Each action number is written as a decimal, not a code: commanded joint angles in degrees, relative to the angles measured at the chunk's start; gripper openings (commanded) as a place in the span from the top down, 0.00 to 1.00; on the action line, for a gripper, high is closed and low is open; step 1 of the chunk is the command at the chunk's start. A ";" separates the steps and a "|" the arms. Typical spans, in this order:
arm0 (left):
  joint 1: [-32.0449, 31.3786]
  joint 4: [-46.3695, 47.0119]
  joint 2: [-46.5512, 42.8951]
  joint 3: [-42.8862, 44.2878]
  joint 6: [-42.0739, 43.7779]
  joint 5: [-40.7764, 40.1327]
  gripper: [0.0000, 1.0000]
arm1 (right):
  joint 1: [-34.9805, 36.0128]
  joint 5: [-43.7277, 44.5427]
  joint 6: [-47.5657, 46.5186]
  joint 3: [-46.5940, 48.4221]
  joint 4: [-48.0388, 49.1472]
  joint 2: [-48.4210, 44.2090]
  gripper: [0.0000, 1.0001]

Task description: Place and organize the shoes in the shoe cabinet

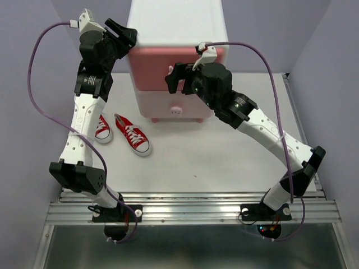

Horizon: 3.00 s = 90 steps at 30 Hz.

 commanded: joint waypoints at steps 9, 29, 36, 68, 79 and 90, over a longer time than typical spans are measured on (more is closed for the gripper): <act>-2.24 -16.12 1.76 -5.64 2.91 5.23 0.38 | 13.71 16.14 8.45 -17.90 -1.65 -7.52 0.00; -2.85 -14.37 -1.23 -12.14 1.94 3.47 0.38 | 9.15 36.02 25.87 -8.07 -2.45 17.26 0.00; -2.94 -12.87 -1.32 -13.73 0.89 3.65 0.39 | 7.03 36.11 19.63 -10.34 5.89 17.71 0.00; -4.87 -12.61 -0.26 -13.46 -0.35 1.98 0.39 | 21.52 20.39 34.03 -27.32 -12.79 -4.69 0.93; -5.05 -13.05 -0.35 -14.87 0.36 0.31 0.39 | 33.03 14.24 39.05 -31.09 -19.06 -9.97 0.95; -5.05 -11.99 0.70 -16.01 0.88 -1.10 0.39 | 37.70 5.80 40.45 -34.78 -17.04 -12.35 0.92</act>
